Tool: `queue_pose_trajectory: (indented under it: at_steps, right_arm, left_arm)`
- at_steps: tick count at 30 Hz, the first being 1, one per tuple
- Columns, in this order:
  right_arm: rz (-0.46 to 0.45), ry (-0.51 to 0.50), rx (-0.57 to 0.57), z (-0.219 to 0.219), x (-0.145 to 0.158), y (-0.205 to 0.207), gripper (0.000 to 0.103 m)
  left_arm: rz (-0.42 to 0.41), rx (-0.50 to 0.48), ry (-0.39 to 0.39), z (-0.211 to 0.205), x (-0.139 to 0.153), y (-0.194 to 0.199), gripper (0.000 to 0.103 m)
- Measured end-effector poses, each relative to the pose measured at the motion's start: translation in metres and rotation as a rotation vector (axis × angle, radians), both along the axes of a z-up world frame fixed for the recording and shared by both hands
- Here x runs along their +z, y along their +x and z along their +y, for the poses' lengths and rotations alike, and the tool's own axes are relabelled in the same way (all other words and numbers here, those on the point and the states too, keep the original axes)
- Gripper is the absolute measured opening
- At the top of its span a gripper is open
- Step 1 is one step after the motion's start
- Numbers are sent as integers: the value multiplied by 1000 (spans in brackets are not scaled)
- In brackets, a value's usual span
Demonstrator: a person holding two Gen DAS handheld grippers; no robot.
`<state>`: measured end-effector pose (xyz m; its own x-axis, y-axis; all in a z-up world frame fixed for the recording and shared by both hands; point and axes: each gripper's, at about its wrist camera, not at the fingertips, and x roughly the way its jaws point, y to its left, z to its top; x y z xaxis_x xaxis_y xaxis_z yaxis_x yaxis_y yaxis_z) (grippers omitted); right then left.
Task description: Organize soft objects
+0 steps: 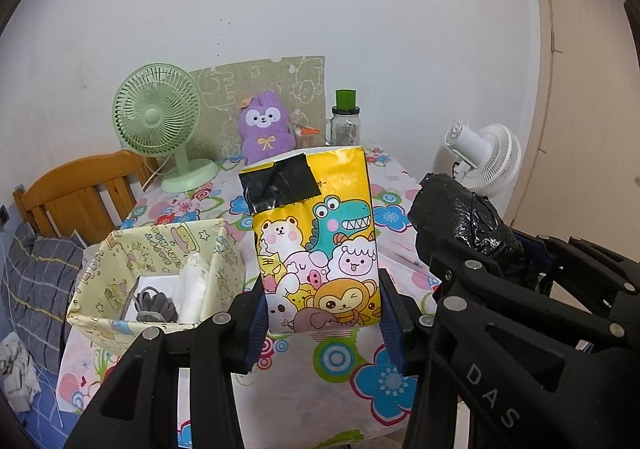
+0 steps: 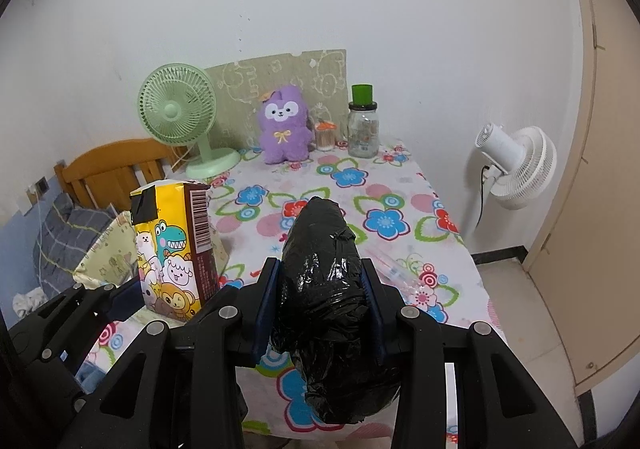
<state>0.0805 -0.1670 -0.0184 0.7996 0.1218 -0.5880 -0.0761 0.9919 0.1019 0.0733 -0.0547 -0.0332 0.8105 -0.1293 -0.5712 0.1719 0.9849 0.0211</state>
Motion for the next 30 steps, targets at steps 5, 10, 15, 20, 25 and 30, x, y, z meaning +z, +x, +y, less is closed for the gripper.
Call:
queue_pose_trajectory:
  at_steps: [5, 10, 15, 20, 25, 30]
  right_arm:
    - [-7, -4, 9, 8, 5, 0, 42]
    - [-8, -6, 17, 18, 8, 5, 42]
    - [-3, -2, 15, 27, 8, 11, 42]
    - [-1, -11, 18, 39, 7, 17, 42]
    - [2, -17, 17, 53, 6, 23, 42]
    - [21, -14, 44, 72, -1, 36, 42]
  left_arm:
    - [-6, 7, -3, 7, 4, 0, 49]
    - [-7, 12, -7, 15, 6, 3, 49]
    - [-4, 6, -4, 24, 6, 8, 49]
    - [0, 6, -10, 37, 5, 14, 50]
    - [13, 11, -3, 52, 3, 22, 50]
    - [26, 40, -3, 70, -3, 30, 50]
